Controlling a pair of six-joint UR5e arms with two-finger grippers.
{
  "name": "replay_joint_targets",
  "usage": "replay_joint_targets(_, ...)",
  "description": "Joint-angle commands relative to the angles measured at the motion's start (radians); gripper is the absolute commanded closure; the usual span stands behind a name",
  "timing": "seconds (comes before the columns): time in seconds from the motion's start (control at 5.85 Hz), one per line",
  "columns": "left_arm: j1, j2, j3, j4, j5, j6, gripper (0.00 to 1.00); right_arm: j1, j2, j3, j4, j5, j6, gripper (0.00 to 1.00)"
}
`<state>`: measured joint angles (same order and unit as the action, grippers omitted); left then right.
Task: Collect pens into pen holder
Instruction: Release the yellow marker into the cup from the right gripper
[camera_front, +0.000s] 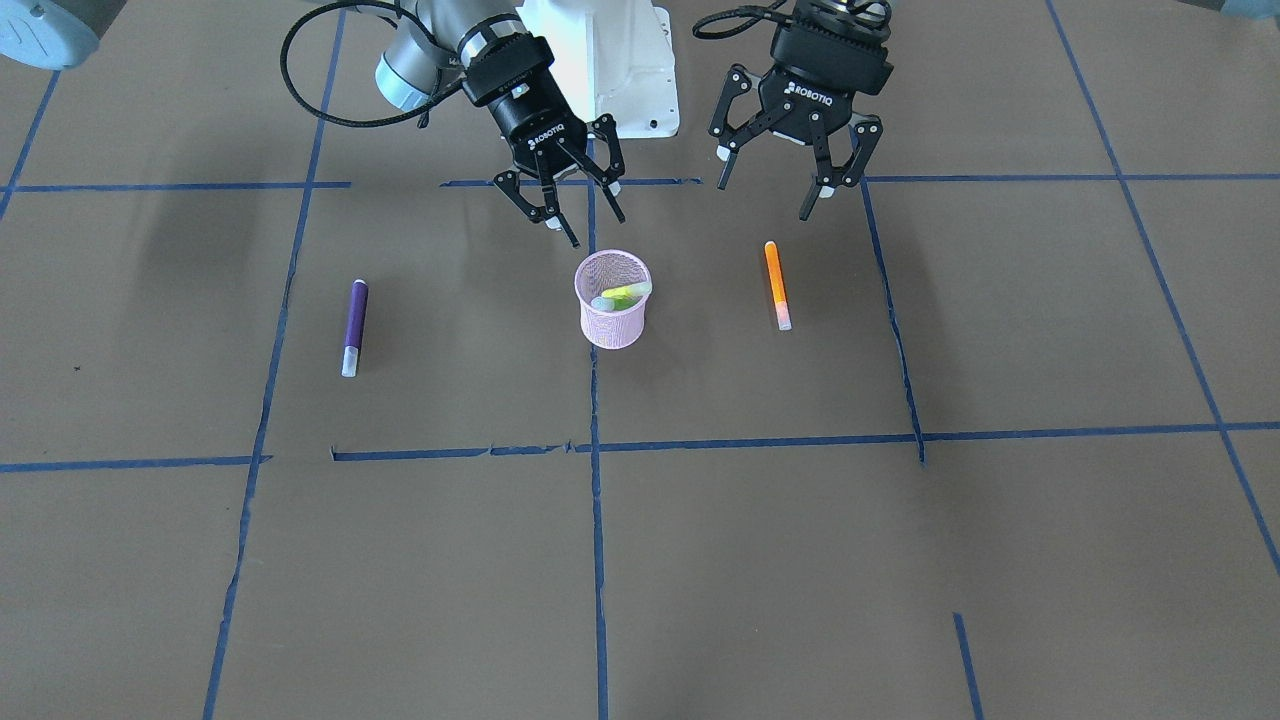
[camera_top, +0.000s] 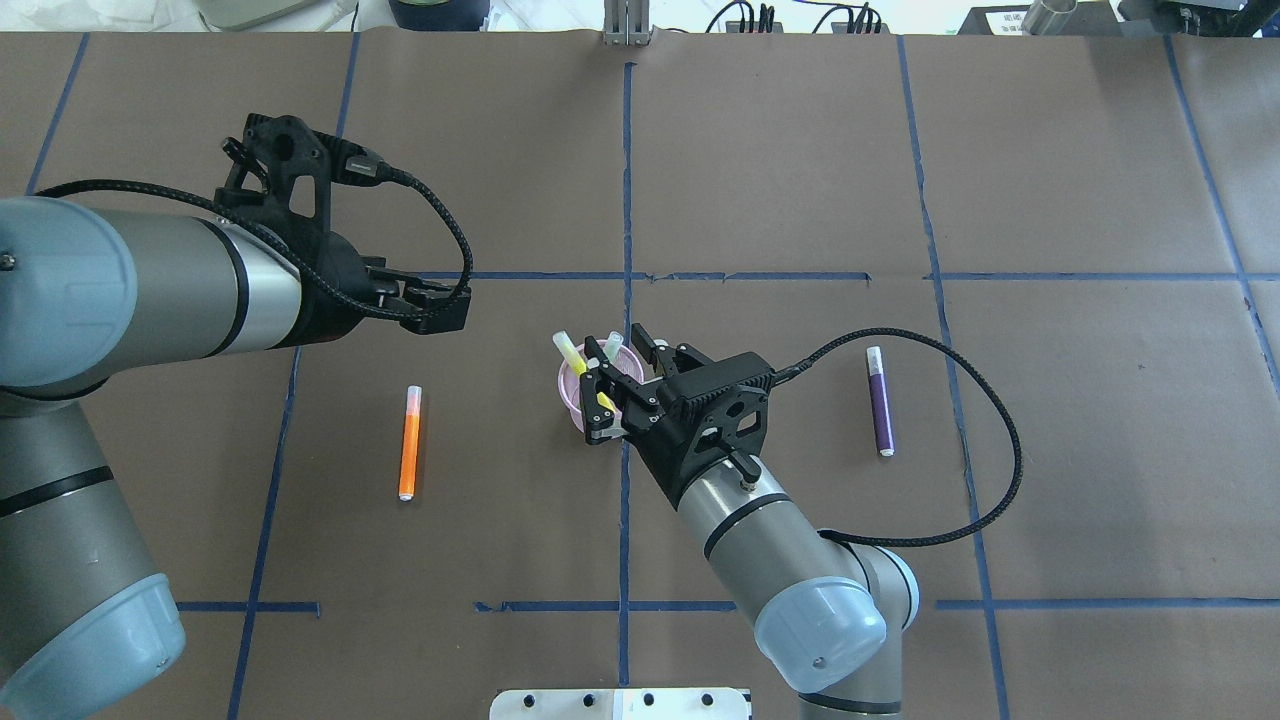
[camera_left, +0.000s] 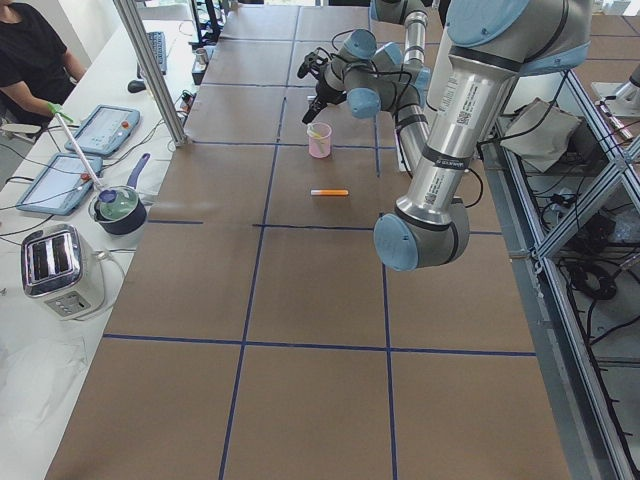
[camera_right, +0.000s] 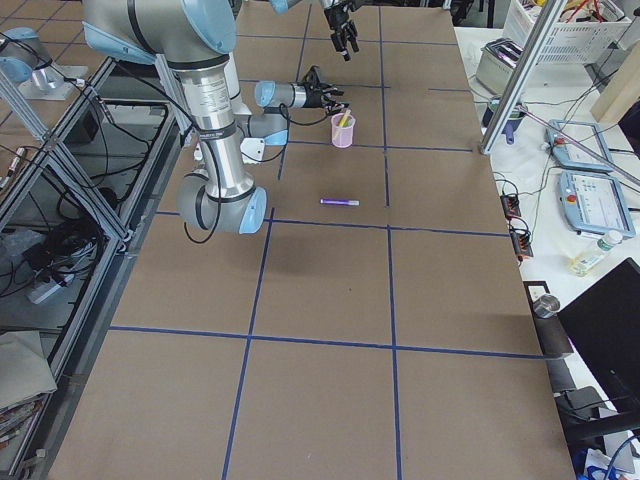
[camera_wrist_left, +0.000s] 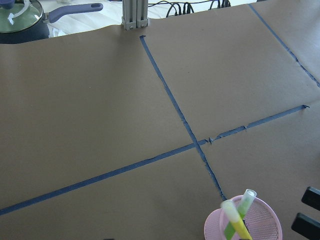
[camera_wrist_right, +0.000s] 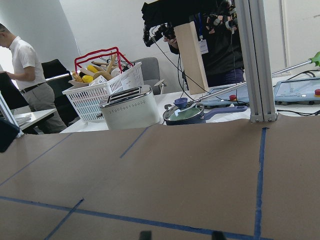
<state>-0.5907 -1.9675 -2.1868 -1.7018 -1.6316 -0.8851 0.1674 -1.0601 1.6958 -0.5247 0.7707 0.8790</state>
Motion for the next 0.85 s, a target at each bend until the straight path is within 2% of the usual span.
replay_joint_targets(0.0,0.002,0.040,0.057,0.013,-0.008,0.000,0.14,0.064,-0.029,0.031,0.003,0.110,0.011,0.02)
replay_joint_targets(0.34,0.002,0.024,0.157,0.181,-0.216,0.000,0.15,0.154,-0.145,0.035,0.003,0.281,0.082,0.02)
replay_joint_targets(0.51,-0.026,0.019,0.214,0.197,-0.300,-0.002,0.15,0.228,-0.199,0.036,0.002,0.408,0.103,0.02)
replay_joint_targets(0.68,-0.038,-0.043,0.342,0.205,-0.386,-0.003,0.18,0.351,-0.237,0.036,-0.067,0.628,0.101,0.02)
